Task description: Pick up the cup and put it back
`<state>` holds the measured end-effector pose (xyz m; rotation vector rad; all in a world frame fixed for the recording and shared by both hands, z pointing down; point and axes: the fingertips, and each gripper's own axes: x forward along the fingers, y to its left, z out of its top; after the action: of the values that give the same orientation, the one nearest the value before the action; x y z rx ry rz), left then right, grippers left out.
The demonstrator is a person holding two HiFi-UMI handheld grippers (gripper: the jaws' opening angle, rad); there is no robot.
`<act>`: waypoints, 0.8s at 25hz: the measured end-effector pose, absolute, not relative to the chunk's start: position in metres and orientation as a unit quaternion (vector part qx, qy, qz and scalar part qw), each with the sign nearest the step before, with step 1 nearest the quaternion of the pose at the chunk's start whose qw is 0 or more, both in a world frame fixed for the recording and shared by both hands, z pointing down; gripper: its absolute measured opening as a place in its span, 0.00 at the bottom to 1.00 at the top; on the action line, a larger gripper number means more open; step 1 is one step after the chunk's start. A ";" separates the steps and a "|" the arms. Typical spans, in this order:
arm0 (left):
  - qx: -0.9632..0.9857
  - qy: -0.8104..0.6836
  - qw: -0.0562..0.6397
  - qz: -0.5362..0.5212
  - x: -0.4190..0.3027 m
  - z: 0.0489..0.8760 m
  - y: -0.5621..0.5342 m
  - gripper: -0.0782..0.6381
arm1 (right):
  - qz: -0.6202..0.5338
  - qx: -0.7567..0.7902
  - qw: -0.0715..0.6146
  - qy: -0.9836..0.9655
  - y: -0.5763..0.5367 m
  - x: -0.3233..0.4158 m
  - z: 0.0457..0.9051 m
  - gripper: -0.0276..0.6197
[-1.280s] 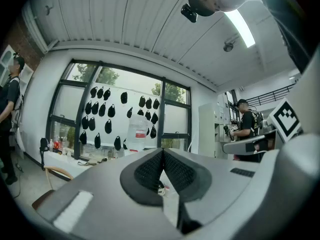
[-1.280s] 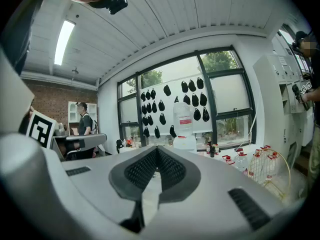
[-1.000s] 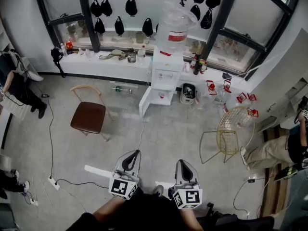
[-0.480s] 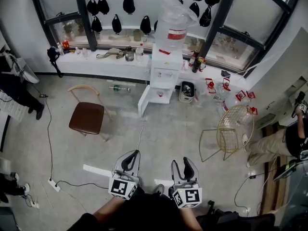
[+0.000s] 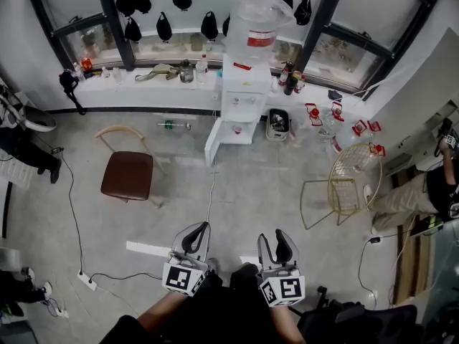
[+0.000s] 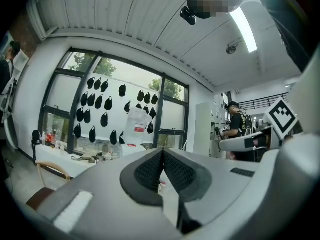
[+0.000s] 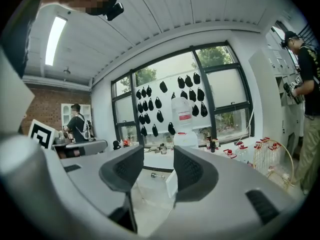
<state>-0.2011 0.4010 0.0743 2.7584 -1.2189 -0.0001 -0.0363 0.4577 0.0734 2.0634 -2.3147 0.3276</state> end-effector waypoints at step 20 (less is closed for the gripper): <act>0.877 -0.475 0.072 -0.015 -0.072 0.099 0.191 0.12 | 0.096 0.577 0.060 -0.809 0.193 0.092 0.131 0.30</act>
<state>-0.0721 0.1913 0.0988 2.6353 -1.4277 -0.0465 0.0925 0.1930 0.1313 1.7471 -2.4486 0.2901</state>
